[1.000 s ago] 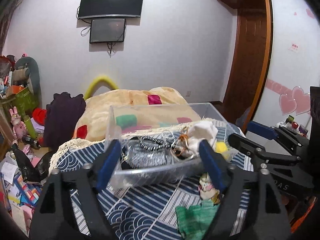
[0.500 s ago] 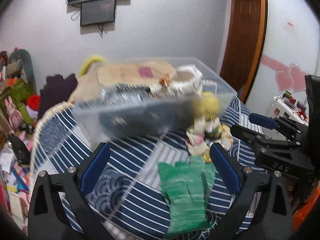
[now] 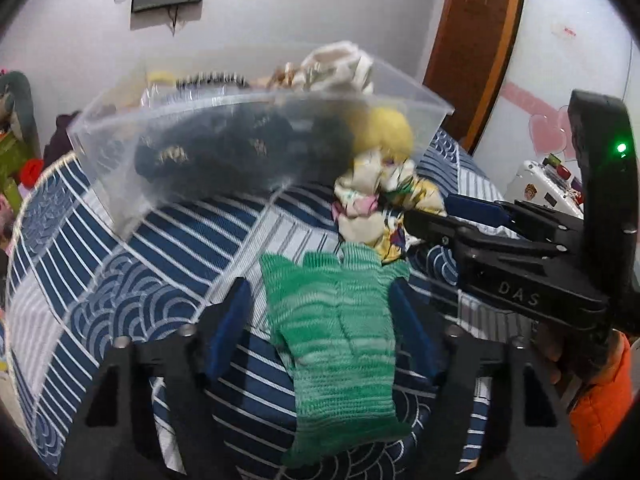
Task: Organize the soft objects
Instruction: 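Grasp green knit glove with left tool while right tool grasps floral scrunchie, then drop green glove into box with left tool while right tool drops scrunchie in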
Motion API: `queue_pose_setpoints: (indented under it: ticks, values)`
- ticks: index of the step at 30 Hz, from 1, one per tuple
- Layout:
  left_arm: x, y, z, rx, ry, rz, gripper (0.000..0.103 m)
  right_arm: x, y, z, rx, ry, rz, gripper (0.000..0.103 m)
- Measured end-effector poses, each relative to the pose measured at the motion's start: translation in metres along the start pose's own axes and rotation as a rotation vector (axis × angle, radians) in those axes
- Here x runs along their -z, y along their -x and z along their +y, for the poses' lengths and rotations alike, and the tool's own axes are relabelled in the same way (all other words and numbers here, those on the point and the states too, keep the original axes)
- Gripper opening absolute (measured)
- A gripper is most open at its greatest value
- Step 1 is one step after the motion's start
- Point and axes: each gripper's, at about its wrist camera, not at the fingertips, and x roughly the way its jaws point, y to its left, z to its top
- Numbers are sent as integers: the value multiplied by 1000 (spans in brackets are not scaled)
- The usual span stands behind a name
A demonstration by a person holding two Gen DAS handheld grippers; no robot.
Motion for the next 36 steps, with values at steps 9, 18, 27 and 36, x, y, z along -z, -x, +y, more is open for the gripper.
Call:
queue_pose_setpoints:
  ticks: [9, 18, 27, 36]
  values:
    - [7, 3, 7, 38, 47, -17, 32, 9, 12, 6, -17, 18, -22, 11]
    - [7, 37, 28, -10, 83, -108, 24, 2, 45, 3, -7, 22, -129, 10]
    - [-16, 74, 45, -84, 90, -231, 24, -24, 72, 9, 7, 30, -253, 10]
    - [-59, 83, 55, -133, 125, -344, 24, -56, 75, 10, 32, 14, -356, 11]
